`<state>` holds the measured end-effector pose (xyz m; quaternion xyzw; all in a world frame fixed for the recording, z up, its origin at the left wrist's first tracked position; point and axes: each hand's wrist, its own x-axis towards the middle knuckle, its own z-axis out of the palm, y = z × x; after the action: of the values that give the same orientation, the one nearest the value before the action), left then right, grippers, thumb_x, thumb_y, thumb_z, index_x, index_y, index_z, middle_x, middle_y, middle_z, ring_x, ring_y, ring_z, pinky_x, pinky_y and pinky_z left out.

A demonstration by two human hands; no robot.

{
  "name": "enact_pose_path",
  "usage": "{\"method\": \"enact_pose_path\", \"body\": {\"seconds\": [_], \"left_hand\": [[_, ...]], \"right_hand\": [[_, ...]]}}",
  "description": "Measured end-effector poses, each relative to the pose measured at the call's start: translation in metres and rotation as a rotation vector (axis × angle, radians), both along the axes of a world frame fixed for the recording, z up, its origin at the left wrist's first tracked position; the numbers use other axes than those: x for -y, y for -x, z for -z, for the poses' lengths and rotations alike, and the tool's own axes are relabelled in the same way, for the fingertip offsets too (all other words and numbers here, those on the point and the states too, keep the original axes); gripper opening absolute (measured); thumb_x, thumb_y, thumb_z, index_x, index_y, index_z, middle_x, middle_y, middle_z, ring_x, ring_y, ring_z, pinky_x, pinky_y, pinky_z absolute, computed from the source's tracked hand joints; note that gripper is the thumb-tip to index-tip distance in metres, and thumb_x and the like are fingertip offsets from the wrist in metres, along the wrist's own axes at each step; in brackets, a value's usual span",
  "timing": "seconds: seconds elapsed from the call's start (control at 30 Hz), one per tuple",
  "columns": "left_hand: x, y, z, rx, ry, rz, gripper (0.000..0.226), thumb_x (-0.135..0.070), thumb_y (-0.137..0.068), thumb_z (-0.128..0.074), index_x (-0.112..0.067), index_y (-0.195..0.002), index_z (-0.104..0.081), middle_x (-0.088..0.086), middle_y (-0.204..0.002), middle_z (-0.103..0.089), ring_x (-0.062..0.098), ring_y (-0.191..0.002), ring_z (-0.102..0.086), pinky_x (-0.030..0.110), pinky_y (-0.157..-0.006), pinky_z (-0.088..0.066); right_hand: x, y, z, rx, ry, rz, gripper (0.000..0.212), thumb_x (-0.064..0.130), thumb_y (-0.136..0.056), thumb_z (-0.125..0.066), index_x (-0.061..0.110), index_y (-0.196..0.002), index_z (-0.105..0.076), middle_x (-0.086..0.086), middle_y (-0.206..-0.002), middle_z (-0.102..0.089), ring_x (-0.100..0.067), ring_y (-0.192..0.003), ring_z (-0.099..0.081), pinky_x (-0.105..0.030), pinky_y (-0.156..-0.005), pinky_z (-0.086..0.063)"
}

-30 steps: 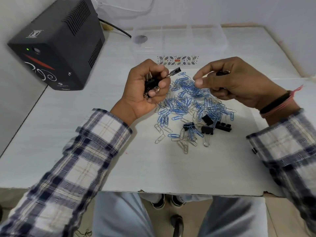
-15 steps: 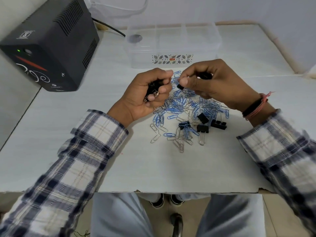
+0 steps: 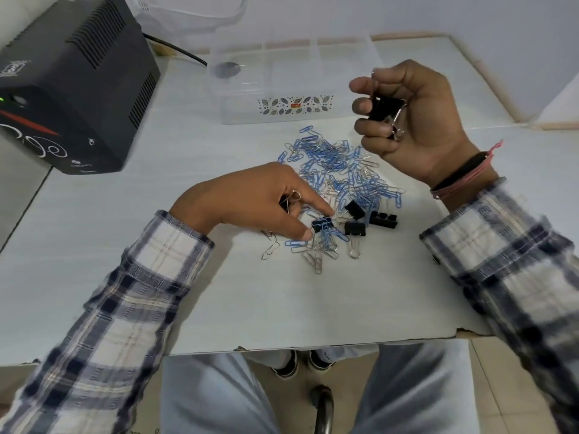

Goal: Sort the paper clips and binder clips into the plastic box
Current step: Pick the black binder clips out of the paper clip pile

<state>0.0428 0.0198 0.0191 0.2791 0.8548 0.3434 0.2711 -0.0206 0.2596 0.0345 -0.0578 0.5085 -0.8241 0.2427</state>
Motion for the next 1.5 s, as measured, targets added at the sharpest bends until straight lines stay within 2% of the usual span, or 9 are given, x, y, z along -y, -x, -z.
{"method": "enact_pose_path", "body": {"seconds": [0.37, 0.53, 0.7, 0.87, 1.0, 1.13, 1.23, 1.37, 1.5], "left_hand": [[0.004, 0.001, -0.004, 0.014, -0.180, -0.113, 0.028, -0.018, -0.083, -0.084, -0.013, -0.110, -0.077, 0.006, -0.064, -0.059, 0.015, -0.056, -0.048, 0.023, -0.057, -0.041], [0.011, 0.003, -0.008, -0.026, -0.323, -0.233, 0.033, -0.025, -0.077, -0.084, -0.006, -0.101, -0.074, 0.013, -0.064, -0.049, 0.020, -0.055, -0.037, 0.024, -0.048, -0.030], [0.014, 0.009, -0.005, -0.080, -0.452, -0.351, 0.032, -0.020, -0.079, -0.083, -0.002, -0.103, -0.073, 0.001, -0.057, -0.051, 0.012, -0.046, -0.037, 0.021, -0.047, -0.028], [0.016, 0.013, -0.001, -0.076, -0.549, -0.430, 0.021, -0.010, -0.084, -0.080, -0.006, -0.103, -0.072, 0.001, -0.056, -0.049, 0.013, -0.044, -0.035, 0.024, -0.049, -0.022], [0.017, 0.017, -0.001, 0.069, -0.768, -0.468, 0.012, -0.003, -0.088, -0.066, -0.007, -0.099, -0.070, -0.001, -0.052, -0.045, 0.008, -0.038, -0.025, 0.018, -0.044, -0.017], [0.018, 0.020, -0.001, 0.312, -0.942, -0.570, 0.012, -0.017, -0.085, -0.057, -0.012, -0.095, -0.061, -0.006, -0.055, -0.046, 0.001, -0.036, -0.029, 0.014, -0.035, -0.017], [0.017, 0.022, 0.000, 0.460, -1.052, -0.590, 0.007, -0.021, -0.090, -0.048, -0.018, -0.084, -0.050, -0.009, -0.054, -0.043, 0.001, -0.036, -0.028, 0.016, -0.033, -0.013], [0.014, 0.023, 0.005, 0.656, -1.216, -0.555, 0.012, -0.027, -0.088, -0.043, -0.016, -0.086, -0.047, -0.008, -0.056, -0.043, 0.002, -0.036, -0.028, 0.017, -0.033, -0.012], [0.017, 0.024, 0.011, 0.864, -1.364, -0.520, 0.019, -0.029, -0.084, -0.047, -0.012, -0.089, -0.052, -0.005, -0.060, -0.046, 0.005, -0.042, -0.023, 0.018, -0.036, -0.013]], "right_hand": [[0.003, 0.000, 0.000, -0.033, -0.106, 0.027, 0.027, 0.040, -0.097, -0.055, 0.015, -0.091, -0.064, 0.002, -0.074, -0.050, -0.012, -0.053, -0.022, -0.023, -0.043, -0.014], [0.002, 0.001, 0.001, -0.051, -0.110, 0.032, 0.026, 0.039, -0.097, -0.056, 0.015, -0.091, -0.063, 0.002, -0.075, -0.050, -0.012, -0.052, -0.024, -0.022, -0.041, -0.016], [0.006, -0.007, 0.005, -0.301, -0.392, -0.120, 0.015, 0.024, -0.089, -0.073, 0.011, -0.087, -0.065, -0.003, -0.069, -0.051, -0.014, -0.050, -0.025, -0.025, -0.043, -0.013], [0.011, -0.016, 0.005, -0.430, -0.574, -0.218, 0.029, 0.020, -0.083, -0.081, -0.002, -0.085, -0.062, -0.004, -0.057, -0.037, -0.018, -0.050, -0.023, -0.030, -0.047, -0.015], [-0.006, -0.013, -0.004, -0.528, -0.766, -0.327, 0.038, 0.024, -0.079, -0.084, -0.003, -0.073, -0.057, -0.006, -0.054, -0.041, -0.018, -0.046, -0.030, -0.025, -0.046, -0.024], [-0.018, -0.016, -0.011, -0.574, -0.959, -0.512, 0.029, 0.031, -0.071, -0.089, 0.008, -0.082, -0.074, -0.028, -0.071, -0.052, -0.025, -0.058, -0.039, -0.034, -0.054, -0.029], [-0.019, -0.016, -0.010, -0.559, -1.027, -0.617, 0.031, 0.029, -0.067, -0.091, 0.020, -0.094, -0.080, -0.018, -0.069, -0.061, -0.021, -0.061, -0.051, -0.035, -0.065, -0.038], [-0.015, -0.015, -0.007, -0.560, -1.051, -0.652, 0.028, 0.026, -0.068, -0.091, 0.024, -0.094, -0.081, -0.002, -0.064, -0.065, -0.011, -0.056, -0.054, -0.020, -0.058, -0.042], [-0.011, -0.014, -0.002, -0.591, -1.050, -0.593, 0.022, 0.025, -0.068, -0.092, 0.021, -0.087, -0.081, -0.002, -0.064, -0.066, -0.012, -0.057, -0.055, -0.027, -0.059, -0.043]]}}
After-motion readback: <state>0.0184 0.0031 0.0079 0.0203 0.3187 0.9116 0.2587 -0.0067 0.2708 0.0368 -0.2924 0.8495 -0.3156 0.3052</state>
